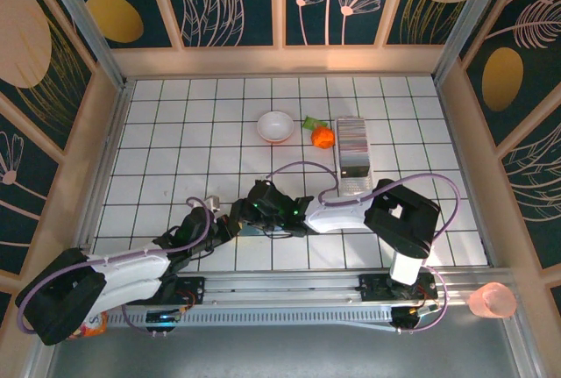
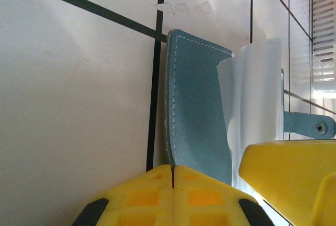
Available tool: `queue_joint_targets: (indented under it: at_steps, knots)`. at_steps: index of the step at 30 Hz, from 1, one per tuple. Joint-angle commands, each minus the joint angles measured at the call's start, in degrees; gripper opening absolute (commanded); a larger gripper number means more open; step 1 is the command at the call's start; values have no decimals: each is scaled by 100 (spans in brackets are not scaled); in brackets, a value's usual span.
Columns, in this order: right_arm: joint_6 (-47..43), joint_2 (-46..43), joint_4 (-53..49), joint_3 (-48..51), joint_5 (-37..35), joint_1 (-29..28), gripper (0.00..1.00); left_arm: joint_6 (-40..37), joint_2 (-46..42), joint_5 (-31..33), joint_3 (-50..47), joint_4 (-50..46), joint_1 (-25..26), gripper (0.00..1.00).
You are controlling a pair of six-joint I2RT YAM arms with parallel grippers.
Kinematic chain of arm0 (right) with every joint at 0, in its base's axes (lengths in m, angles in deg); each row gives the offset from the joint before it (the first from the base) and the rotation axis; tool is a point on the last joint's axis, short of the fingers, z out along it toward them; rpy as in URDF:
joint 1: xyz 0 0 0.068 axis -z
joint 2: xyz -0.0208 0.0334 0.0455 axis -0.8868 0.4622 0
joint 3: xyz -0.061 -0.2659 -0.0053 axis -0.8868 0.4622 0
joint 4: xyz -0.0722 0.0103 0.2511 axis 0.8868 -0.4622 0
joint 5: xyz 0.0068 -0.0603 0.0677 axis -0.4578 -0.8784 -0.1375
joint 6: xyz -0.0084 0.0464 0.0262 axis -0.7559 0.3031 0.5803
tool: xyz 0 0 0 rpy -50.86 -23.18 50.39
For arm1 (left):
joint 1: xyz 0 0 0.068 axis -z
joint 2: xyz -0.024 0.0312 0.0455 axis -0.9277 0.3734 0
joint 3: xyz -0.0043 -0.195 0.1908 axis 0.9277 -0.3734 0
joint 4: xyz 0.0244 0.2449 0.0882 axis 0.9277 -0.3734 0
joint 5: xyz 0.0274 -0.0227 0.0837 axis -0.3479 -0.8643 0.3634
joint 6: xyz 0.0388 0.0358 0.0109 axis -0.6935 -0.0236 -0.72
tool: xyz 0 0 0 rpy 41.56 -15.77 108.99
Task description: Put the credit cards into the card holder
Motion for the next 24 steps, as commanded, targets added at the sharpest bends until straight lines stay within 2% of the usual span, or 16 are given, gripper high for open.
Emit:
queue_joint_targets:
  at_steps: [1, 16, 20, 24]
  knots:
    - [72, 15, 235, 88, -17, -21, 55, 94, -25, -51, -158, -9, 6, 0]
    - [-397, -47, 764, -661, 239, 81, 56, 111, -18, 21, -211, 31, 2, 0]
    - [-741, -123, 431, -1147, 178, 126, 56, 111, -84, 45, -237, -18, 1, 0]
    - [-1023, -471, -319, -1314, -324, 144, 56, 130, -188, 97, -261, -72, 4, 0]
